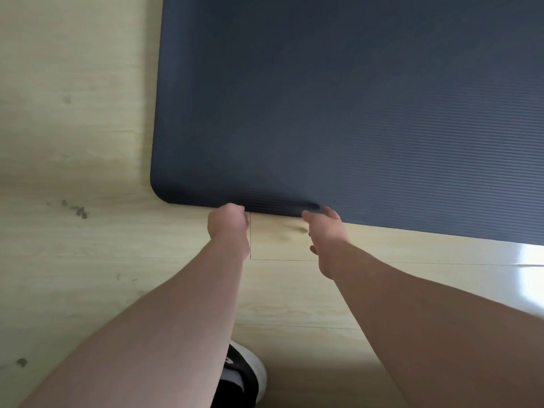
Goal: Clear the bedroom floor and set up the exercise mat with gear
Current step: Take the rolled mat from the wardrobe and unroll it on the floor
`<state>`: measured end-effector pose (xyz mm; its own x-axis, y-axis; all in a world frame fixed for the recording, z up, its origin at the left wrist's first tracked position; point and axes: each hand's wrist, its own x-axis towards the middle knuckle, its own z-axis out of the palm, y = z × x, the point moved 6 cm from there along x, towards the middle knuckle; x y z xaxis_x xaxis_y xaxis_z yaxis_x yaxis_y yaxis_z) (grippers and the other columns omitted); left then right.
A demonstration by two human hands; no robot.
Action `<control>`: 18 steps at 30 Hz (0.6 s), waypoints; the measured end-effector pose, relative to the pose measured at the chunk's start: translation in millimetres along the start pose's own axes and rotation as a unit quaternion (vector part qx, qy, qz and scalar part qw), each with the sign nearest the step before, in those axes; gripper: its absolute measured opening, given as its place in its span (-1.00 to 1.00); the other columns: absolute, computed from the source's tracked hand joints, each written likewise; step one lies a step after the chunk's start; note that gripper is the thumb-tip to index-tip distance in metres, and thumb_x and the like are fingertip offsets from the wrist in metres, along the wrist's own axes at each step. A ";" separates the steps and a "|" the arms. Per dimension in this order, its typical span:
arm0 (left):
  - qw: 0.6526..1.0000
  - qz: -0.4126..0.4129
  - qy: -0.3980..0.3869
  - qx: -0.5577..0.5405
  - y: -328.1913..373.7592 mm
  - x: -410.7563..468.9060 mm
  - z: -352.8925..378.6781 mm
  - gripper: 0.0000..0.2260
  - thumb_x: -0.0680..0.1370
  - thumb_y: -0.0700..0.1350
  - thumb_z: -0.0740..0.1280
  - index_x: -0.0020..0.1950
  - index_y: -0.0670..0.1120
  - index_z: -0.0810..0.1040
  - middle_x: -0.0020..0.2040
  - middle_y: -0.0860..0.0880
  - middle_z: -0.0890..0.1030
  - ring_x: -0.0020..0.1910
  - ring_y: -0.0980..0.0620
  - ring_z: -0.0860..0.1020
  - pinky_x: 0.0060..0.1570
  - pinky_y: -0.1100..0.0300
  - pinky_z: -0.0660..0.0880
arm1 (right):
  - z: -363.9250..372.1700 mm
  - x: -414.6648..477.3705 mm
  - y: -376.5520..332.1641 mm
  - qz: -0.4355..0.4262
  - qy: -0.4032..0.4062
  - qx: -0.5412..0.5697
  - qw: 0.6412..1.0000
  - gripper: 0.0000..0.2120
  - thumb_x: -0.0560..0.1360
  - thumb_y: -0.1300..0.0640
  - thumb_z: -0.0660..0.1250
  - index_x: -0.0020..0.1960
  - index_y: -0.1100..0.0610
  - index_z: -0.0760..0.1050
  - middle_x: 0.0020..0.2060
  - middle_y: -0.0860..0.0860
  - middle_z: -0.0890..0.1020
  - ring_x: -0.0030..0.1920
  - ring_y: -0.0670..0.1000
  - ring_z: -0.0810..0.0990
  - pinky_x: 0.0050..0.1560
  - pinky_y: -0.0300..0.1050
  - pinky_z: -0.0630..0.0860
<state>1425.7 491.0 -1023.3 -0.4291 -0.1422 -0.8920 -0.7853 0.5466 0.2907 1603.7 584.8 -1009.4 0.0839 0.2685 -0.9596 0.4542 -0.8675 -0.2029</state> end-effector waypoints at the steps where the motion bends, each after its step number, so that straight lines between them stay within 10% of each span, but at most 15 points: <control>1: 1.000 -0.002 0.006 -0.013 -1.4 -1.5 0.0 -0.82 0.61 -0.29 0.28 -0.18 -0.12 0.47 -0.19 -0.04 0.54 -0.10 -0.06 0.54 0.11 0.14 0.48 | -4.5 2.5 -0.4 0.004 0.014 0.011 1.000 -0.46 0.60 -0.01 0.28 0.55 -0.11 0.26 0.15 -0.04 0.54 0.08 0.03 0.52 0.08 -0.01 0.47; 5: 0.999 -0.011 -0.001 -0.045 2.4 -7.5 16.2 -0.91 0.58 -0.26 0.34 0.08 -0.15 0.55 -0.12 -0.09 0.61 -0.04 -0.03 0.68 0.23 0.01 0.57 | -17.2 9.0 -7.2 0.025 0.041 0.067 0.997 -0.56 0.59 0.03 0.27 0.46 -0.03 0.36 0.00 -0.06 0.53 -0.05 -0.03 0.49 0.07 -0.01 0.47; 11: 0.999 0.030 -0.003 0.019 8.7 -8.0 31.2 -0.78 0.58 -0.32 0.25 -0.24 -0.10 0.42 -0.09 -0.07 0.50 -0.08 -0.04 0.48 0.03 0.10 0.47 | -6.3 9.9 -18.9 0.014 -0.016 0.037 0.999 -0.52 0.60 0.01 0.27 0.50 -0.02 0.31 0.19 -0.03 0.53 0.22 0.05 0.51 0.36 0.15 0.47; 18: 0.997 0.021 0.029 0.069 -15.4 -65.2 49.6 -0.87 0.58 -0.28 0.29 -0.14 -0.13 0.52 -0.24 -0.02 0.58 -0.21 0.05 0.60 0.18 0.07 0.56 | -66.4 -7.7 -5.9 0.032 0.006 0.066 0.997 -0.80 0.59 0.03 0.24 0.19 0.02 0.45 -0.18 -0.02 0.47 -0.20 0.00 0.41 0.22 0.05 0.51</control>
<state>1488.0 532.8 -986.7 -0.4879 -0.1623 -0.8577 -0.6996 0.6602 0.2731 1659.3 615.7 -987.9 0.1195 0.2146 -0.9694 0.3261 -0.9307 -0.1658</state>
